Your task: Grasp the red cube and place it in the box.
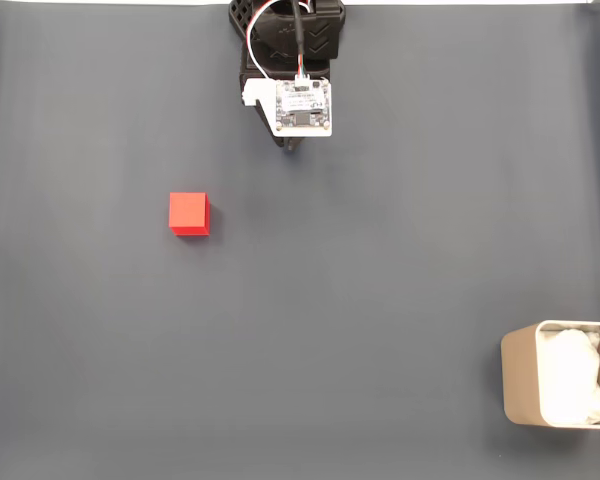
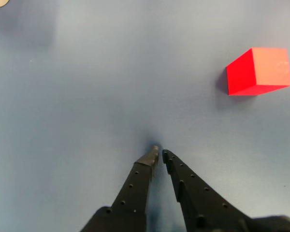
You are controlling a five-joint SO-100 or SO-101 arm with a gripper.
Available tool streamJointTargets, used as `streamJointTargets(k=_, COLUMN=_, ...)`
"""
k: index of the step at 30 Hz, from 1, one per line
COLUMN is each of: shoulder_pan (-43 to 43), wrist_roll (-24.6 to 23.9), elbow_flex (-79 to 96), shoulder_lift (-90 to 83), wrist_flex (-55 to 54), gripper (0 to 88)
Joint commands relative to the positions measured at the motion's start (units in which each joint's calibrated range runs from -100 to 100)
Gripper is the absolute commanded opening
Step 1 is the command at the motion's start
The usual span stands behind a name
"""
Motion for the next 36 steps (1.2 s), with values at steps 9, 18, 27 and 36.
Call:
streamJointTargets(k=9, shoulder_pan=0.2, wrist_roll=-0.8, elbow_flex=0.5, shoulder_lift=0.1, wrist_flex=1.3, gripper=0.0)
streamJointTargets(k=18, shoulder_pan=-0.1, wrist_roll=-0.9, elbow_flex=0.5, shoulder_lift=0.1, wrist_flex=1.0, gripper=0.0)
streamJointTargets(k=27, shoulder_pan=0.1, wrist_roll=-1.2, elbow_flex=0.5, shoulder_lift=0.1, wrist_flex=-10.4, gripper=0.0)
streamJointTargets(k=36, shoulder_pan=0.2, wrist_roll=-0.8, elbow_flex=0.5, shoulder_lift=0.1, wrist_flex=-22.1, gripper=0.0)
